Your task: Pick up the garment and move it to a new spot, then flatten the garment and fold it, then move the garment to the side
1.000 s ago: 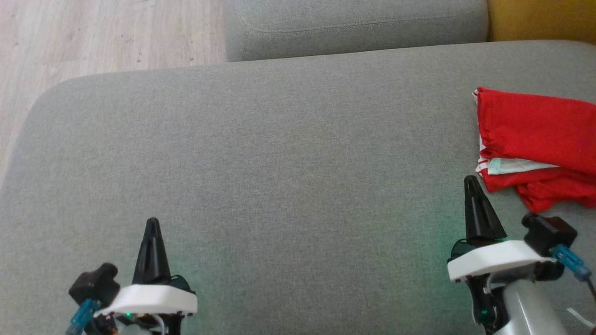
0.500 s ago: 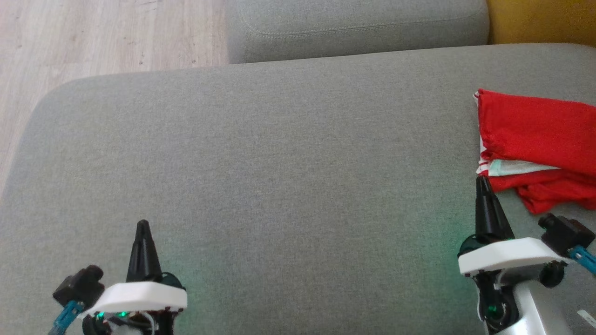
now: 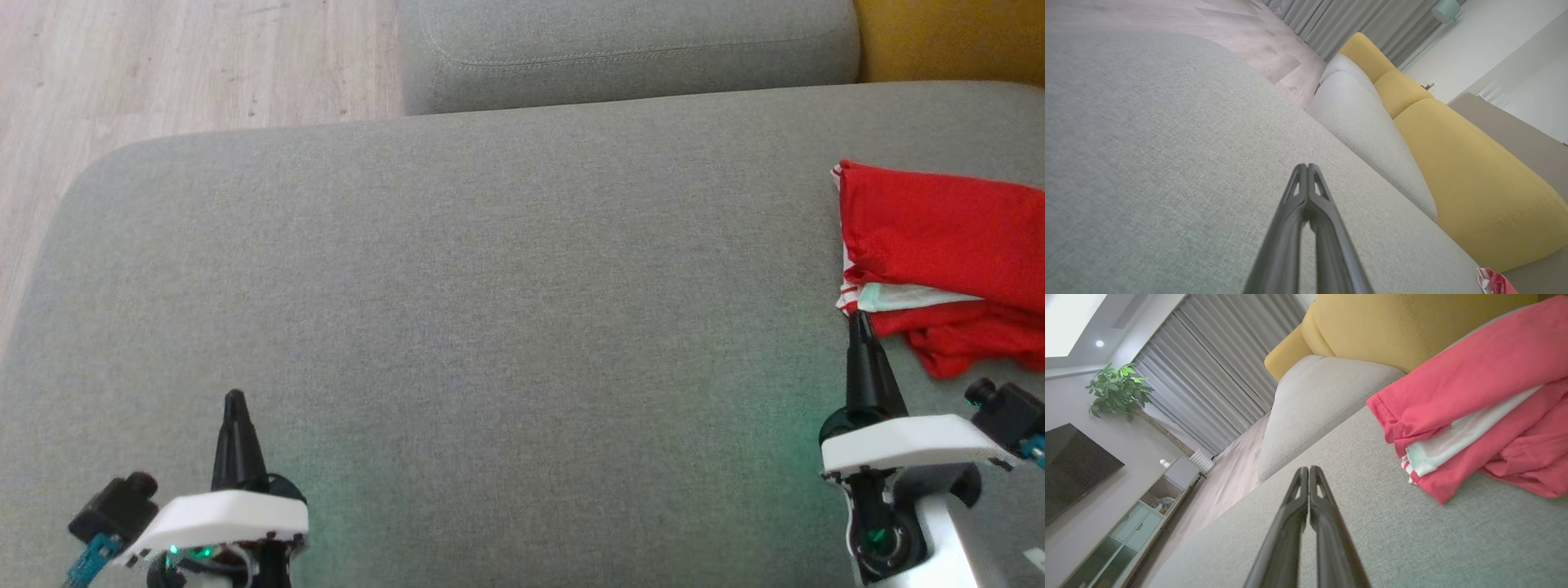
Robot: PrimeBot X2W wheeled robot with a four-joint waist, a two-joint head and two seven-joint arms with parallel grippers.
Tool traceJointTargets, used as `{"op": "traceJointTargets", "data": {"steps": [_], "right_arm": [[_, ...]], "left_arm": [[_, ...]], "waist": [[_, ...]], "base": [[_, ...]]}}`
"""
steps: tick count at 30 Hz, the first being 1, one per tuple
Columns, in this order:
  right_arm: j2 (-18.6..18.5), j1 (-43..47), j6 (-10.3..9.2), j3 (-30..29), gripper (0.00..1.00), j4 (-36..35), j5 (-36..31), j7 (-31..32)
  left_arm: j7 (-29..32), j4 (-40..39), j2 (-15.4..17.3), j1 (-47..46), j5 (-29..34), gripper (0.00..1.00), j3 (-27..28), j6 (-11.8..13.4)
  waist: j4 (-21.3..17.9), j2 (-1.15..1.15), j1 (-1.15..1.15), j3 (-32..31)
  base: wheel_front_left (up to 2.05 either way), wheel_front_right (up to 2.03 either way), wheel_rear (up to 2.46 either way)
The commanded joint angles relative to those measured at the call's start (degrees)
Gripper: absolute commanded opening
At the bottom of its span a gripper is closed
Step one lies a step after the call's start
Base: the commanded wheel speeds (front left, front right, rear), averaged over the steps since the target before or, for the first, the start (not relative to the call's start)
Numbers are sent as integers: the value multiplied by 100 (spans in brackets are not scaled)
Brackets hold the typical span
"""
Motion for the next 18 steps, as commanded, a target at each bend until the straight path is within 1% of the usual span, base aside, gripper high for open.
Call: {"op": "traceJointTargets", "data": {"steps": [1, 18], "right_arm": [[-91, -146, -2, -10, 0, -234, 236, 51], [-102, -110, -3, -126, 0, -288, 1335, 307]], "left_arm": [[54, -194, 16, -244, -183, 0, 118, -39], [325, -243, 21, -260, -1127, 0, 273, -102]], "waist": [[4, 0, 0, -6], [31, 0, 0, -49]], "base": [[0, 0, 0], [0, 0, 0]]}}
